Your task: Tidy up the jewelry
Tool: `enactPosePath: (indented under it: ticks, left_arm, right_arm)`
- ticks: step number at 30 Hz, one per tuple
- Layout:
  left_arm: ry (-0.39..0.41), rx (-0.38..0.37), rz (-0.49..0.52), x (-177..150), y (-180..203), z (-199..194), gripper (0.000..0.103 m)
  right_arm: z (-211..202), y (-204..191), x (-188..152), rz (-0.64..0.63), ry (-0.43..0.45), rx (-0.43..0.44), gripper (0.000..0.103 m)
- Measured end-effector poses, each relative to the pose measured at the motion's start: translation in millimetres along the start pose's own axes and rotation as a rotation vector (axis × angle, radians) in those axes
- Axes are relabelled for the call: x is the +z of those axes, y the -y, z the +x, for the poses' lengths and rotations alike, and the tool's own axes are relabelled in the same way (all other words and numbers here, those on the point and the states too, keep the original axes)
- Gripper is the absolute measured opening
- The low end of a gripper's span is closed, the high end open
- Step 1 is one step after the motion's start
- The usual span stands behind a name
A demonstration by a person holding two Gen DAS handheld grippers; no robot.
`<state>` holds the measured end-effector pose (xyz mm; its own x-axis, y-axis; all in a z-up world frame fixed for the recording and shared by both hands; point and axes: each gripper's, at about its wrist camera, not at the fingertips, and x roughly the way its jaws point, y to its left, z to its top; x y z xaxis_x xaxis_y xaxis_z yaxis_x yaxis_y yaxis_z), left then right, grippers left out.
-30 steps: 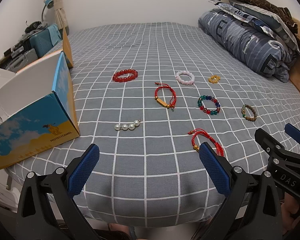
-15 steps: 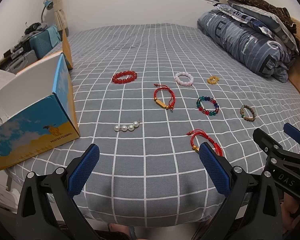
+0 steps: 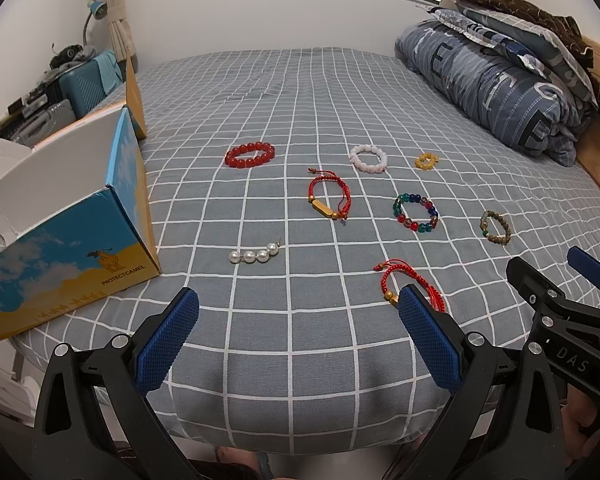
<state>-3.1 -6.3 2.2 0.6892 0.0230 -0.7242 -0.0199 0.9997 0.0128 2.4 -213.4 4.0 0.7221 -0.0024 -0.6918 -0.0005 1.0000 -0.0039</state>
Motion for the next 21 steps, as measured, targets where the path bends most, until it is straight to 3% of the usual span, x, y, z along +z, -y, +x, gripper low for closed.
enactPosePath:
  ticks: [21]
  left_arm:
    - [0.013,-0.011,-0.011,6.6,2.2,-7.3,0.097]
  right_arm:
    - [-5.8,10.2,11.1,0.008,0.014,-0.012,0.096]
